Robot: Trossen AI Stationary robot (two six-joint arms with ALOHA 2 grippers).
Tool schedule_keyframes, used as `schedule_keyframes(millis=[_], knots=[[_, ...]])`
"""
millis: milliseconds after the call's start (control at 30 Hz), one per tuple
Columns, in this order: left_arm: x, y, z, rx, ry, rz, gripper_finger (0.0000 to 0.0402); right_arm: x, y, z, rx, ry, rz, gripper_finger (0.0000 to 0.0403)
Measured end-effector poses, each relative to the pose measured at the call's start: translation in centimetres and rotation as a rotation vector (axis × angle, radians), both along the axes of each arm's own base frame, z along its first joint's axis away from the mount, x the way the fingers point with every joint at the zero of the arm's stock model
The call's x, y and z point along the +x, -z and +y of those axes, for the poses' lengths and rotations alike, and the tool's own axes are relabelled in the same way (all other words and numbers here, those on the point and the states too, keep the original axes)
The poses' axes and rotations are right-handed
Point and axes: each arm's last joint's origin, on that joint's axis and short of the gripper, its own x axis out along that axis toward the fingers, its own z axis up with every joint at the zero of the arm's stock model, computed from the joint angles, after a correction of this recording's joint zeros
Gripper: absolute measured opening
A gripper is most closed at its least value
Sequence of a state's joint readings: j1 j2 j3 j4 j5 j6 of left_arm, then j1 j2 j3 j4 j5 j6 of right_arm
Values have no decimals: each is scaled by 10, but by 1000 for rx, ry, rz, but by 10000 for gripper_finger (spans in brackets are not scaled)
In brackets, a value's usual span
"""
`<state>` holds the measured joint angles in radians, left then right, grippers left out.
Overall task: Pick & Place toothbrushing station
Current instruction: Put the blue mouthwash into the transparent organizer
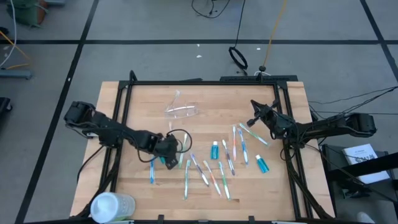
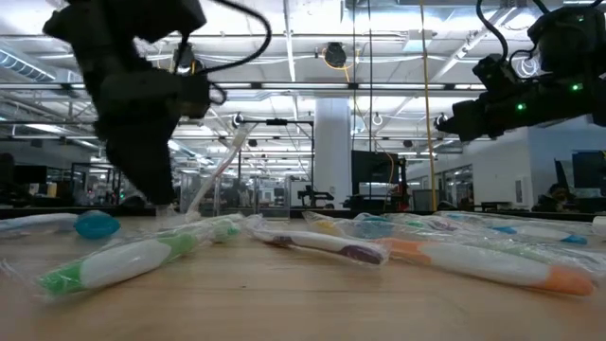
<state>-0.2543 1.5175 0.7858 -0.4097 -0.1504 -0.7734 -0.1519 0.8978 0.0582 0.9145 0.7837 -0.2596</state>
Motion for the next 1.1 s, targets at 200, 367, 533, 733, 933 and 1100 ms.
schedule_keyframes(millis=[200,367,533,733,933,1100], knots=[[4,-32,11,-9,-108,130,211,-1,0,-4,-5,26,11,1],[-10,-33,11,117,182,316,211,-2,1,-5,-5,37,16,1],[-26,-18,9,99,288,466,211,-2,1,-5,-6,36,17,1],[-37,-9,4,386,636,536,211,-2,1,-5,-7,36,19,1],[-33,-9,-1,422,828,502,211,-2,1,-5,-7,36,18,1],[-28,-3,-3,430,914,493,211,-2,1,-5,-7,35,18,1]])
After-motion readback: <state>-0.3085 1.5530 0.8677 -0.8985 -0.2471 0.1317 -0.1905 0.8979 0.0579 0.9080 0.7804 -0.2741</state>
